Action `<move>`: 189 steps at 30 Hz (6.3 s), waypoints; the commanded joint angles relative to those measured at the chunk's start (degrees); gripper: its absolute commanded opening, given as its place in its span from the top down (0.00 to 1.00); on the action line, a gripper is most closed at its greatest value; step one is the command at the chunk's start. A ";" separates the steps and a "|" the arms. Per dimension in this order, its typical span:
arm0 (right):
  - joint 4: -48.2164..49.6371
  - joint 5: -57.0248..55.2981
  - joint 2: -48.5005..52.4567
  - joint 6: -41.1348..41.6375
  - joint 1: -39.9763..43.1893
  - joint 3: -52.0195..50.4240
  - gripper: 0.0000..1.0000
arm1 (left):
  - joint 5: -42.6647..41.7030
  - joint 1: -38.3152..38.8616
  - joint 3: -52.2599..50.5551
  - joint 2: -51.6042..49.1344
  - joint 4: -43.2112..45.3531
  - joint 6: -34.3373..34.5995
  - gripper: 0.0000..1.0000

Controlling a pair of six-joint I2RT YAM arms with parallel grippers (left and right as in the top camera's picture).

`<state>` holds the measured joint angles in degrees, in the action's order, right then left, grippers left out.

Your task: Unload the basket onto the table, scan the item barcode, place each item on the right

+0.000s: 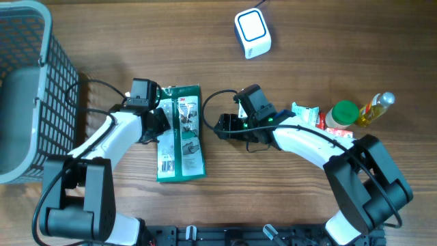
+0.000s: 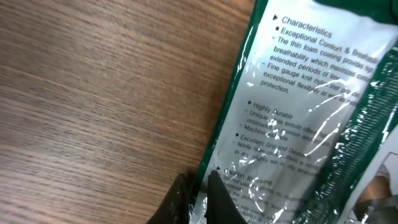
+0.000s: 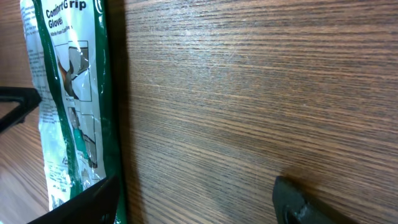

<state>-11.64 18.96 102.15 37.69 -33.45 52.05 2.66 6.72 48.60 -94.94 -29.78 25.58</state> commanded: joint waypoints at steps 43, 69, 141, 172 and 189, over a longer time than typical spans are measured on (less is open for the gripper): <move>7.39 -10.84 1.57 13.31 -7.74 -7.56 0.77 | -8.41 9.14 -1.11 -1.07 2.62 0.09 0.64; -2.73 11.15 1.57 -0.09 4.09 -7.50 0.30 | -8.83 10.49 -6.38 2.99 1.81 0.35 0.90; -5.70 23.54 -28.22 -27.12 4.09 -7.28 0.96 | -0.17 1.95 -3.37 10.49 6.05 -13.66 0.22; -49.44 4.15 -27.28 -39.54 5.18 34.47 0.96 | -12.68 -9.25 -3.37 10.45 6.23 -16.37 0.00; -46.36 -41.59 6.25 -67.49 1.16 61.99 0.96 | -12.66 -9.25 -3.37 10.45 6.23 -16.37 0.00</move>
<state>-61.12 -10.37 104.57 -21.47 -31.75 113.38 -9.52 -2.28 44.53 -84.12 -23.70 10.13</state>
